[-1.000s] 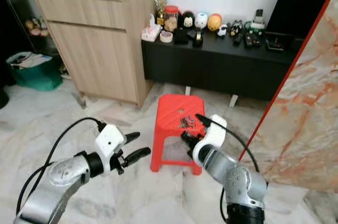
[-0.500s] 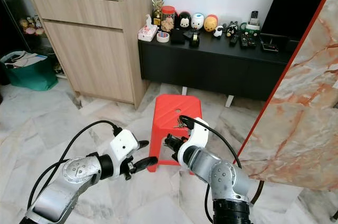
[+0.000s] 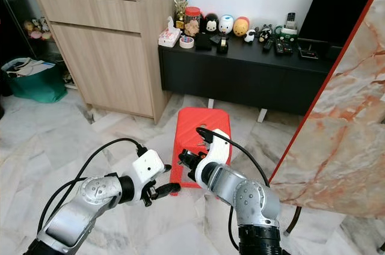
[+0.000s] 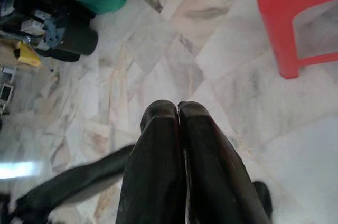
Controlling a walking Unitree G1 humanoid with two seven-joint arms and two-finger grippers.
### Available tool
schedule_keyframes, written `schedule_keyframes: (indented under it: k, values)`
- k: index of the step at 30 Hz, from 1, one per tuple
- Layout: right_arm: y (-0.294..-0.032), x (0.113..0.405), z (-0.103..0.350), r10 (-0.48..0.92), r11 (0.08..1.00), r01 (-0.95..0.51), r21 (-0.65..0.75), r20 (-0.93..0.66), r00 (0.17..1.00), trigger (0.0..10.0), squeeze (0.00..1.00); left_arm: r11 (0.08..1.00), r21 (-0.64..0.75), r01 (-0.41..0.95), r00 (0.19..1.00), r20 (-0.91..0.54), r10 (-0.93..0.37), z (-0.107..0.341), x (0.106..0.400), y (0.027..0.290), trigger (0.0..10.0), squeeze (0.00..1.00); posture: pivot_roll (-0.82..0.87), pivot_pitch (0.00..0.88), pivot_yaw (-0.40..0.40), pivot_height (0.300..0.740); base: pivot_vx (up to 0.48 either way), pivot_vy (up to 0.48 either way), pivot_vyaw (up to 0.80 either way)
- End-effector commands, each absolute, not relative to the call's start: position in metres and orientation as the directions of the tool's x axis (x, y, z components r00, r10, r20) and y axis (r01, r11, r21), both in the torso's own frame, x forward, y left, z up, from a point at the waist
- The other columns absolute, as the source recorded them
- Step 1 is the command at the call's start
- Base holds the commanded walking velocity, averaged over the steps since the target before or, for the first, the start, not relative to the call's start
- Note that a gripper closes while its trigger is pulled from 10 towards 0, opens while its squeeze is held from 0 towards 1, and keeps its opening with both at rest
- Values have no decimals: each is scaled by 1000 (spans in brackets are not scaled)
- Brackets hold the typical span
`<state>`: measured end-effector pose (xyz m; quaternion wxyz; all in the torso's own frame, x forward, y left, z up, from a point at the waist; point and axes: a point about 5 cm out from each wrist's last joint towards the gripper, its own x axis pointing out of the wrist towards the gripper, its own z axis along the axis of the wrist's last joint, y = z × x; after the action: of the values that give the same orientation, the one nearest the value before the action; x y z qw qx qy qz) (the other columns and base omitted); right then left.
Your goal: Hang keys on a hook
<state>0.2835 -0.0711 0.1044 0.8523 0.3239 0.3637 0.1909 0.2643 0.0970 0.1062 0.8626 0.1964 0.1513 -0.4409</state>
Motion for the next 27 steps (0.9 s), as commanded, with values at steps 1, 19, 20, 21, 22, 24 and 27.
schedule_keyframes:
  k: [1,19,20,21,22,24,27]
  values:
    - [-53,281,116,615,662,-129,739,-436,657,10000,0,545,212,811,577,-445,-685,106,267,97,10000,0,70,0,-68,740,0,0,0]
    - [-48,279,119,643,648,-161,744,-420,641,10000,0,630,253,735,673,-389,-629,113,285,95,10000,0,72,0,-75,740,0,0,0]
    - [-48,279,119,643,647,-162,745,-420,641,10000,0,626,253,738,670,-389,-632,113,285,94,10000,0,72,0,-75,740,0,0,0]
    - [-47,279,119,644,648,-165,744,-419,640,10000,0,623,251,741,667,-388,-636,113,285,94,10000,0,71,0,-75,740,0,0,0]
    - [-47,279,119,644,648,-165,743,-419,640,10000,0,623,250,741,667,-388,-637,113,285,94,10000,0,71,0,-75,740,0,0,0]
    - [-47,279,119,645,649,-167,742,-420,639,10000,0,622,249,742,665,-388,-638,113,285,94,10000,0,70,0,-75,740,0,0,0]
    - [-46,279,119,645,649,-168,742,-420,638,10000,0,611,244,753,654,-388,-650,114,284,92,10000,0,70,0,-75,740,0,0,0]
